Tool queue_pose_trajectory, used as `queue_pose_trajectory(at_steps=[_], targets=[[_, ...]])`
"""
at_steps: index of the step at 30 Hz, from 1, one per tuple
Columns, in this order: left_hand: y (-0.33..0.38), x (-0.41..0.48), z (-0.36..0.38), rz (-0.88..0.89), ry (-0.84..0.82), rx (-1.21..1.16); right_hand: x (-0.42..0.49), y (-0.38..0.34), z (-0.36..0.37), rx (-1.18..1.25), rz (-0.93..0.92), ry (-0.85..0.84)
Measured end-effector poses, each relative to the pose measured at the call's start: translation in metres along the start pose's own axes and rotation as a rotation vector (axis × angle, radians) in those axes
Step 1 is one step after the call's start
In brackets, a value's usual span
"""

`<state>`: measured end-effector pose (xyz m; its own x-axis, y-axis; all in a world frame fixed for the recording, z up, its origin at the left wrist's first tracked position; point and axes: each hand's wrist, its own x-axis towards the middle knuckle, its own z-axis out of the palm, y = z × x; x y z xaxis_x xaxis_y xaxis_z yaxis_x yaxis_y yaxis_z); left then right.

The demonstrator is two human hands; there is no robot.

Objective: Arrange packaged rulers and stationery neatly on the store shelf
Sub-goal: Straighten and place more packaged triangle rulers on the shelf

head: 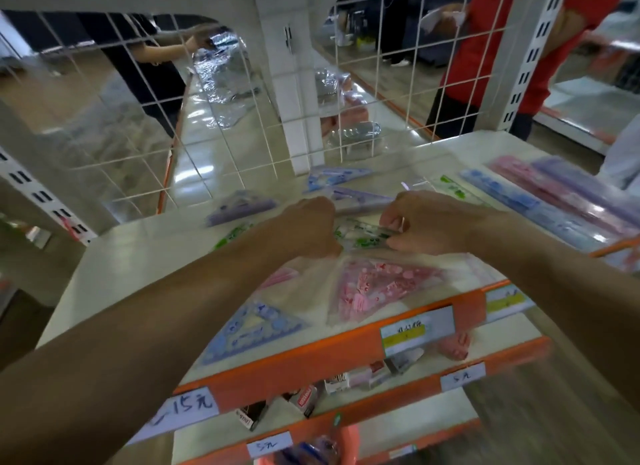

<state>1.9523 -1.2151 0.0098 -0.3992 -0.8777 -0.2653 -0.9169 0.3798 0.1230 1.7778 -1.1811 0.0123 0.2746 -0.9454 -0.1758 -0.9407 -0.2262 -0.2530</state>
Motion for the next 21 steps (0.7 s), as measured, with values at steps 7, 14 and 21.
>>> queue_pose_trajectory(at_steps=[7,14,21], targets=[[0.018,-0.006,0.000,-0.115,-0.008,0.040,0.000,0.002,-0.002,-0.068,-0.072,-0.050],[0.027,-0.044,-0.010,-0.287,0.034,-0.119,-0.012,0.008,-0.023,-0.105,-0.168,-0.045],[0.050,-0.079,0.000,-0.331,-0.066,-0.343,-0.043,-0.010,0.009,-0.149,-0.209,-0.008]])
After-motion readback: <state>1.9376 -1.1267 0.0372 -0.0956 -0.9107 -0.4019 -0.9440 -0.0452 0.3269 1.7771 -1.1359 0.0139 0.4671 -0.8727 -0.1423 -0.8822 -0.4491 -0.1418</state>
